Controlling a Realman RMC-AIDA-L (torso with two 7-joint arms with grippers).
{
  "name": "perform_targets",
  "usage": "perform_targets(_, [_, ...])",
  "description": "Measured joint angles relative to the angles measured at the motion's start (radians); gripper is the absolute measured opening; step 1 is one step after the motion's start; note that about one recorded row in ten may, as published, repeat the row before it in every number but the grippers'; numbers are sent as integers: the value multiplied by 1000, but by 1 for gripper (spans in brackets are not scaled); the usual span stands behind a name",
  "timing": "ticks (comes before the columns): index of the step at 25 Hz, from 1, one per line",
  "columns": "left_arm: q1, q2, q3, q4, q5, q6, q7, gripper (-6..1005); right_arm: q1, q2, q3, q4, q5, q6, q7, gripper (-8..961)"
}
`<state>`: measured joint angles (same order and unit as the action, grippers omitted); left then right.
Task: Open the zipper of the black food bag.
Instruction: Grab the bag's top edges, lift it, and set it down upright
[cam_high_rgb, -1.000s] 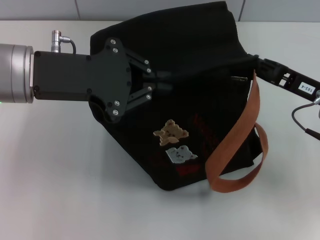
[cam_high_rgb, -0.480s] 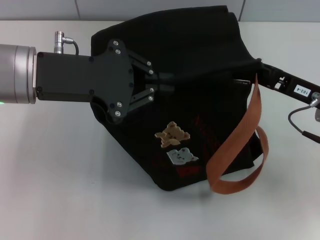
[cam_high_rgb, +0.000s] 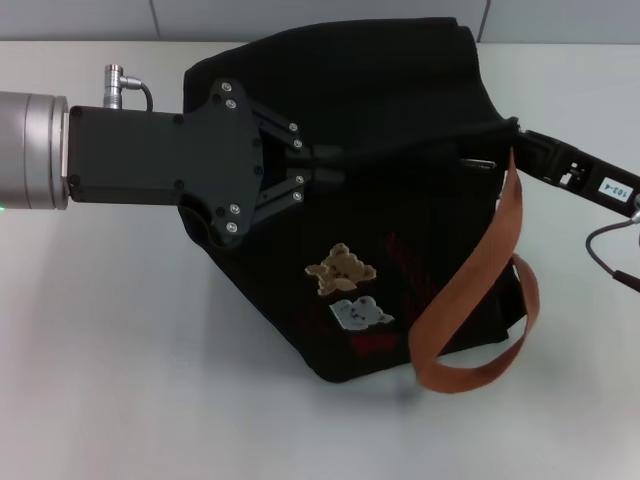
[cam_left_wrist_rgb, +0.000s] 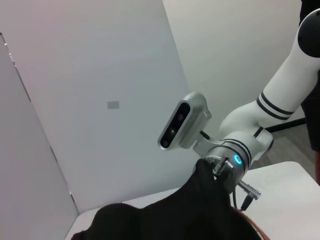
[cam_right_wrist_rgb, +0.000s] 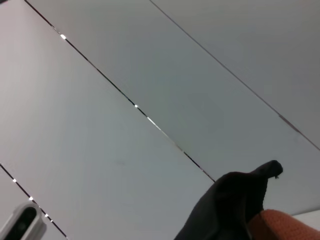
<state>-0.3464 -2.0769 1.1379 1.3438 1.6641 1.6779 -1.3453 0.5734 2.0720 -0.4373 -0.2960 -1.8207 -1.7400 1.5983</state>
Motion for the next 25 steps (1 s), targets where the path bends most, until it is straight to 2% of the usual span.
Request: perform_targets(25, [-3, 2, -14, -26, -11, -67, 9, 78, -95, 6, 62, 9, 30, -22, -26, -1])
